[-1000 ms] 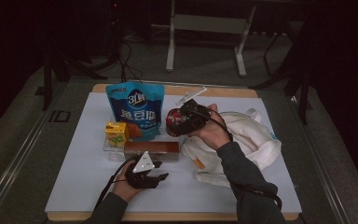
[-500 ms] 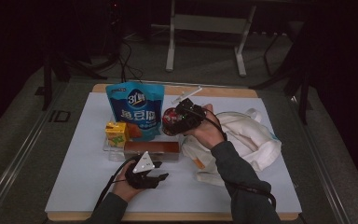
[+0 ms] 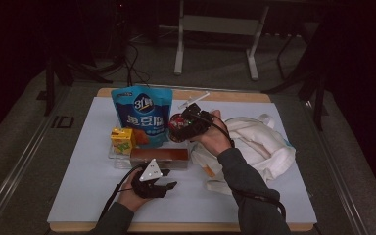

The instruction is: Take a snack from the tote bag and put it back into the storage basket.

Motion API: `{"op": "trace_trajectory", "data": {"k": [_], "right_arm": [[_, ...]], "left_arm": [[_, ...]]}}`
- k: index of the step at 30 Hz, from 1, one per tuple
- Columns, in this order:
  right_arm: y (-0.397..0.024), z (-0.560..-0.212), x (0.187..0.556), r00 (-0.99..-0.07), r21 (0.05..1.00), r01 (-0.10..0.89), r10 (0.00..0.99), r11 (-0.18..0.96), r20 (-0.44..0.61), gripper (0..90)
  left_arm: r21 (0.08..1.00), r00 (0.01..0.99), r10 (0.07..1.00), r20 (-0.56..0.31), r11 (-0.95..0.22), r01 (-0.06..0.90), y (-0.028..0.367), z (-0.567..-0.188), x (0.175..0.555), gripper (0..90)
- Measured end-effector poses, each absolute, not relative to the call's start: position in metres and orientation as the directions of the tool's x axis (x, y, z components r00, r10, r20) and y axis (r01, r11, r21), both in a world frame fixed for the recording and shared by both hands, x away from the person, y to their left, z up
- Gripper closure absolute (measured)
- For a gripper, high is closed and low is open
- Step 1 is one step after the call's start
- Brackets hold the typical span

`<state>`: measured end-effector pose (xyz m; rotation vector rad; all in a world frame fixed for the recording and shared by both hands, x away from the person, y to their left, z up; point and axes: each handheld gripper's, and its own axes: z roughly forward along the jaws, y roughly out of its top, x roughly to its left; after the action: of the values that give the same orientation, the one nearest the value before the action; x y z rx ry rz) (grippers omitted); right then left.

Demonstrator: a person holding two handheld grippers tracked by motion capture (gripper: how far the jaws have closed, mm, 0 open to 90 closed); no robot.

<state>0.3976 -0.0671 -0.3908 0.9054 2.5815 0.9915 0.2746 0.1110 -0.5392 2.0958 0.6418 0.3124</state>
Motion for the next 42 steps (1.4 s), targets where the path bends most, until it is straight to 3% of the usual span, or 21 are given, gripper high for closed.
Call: {"op": "trace_trajectory", "data": {"k": [42], "right_arm": [[-0.062,-0.419,0.408,-0.762,0.642,0.504,0.647,0.578,0.016,25.1]], "left_arm": [[0.821,0.834,0.551,-0.015,-0.469,0.325,0.111,-0.539,0.275,47.6]]}}
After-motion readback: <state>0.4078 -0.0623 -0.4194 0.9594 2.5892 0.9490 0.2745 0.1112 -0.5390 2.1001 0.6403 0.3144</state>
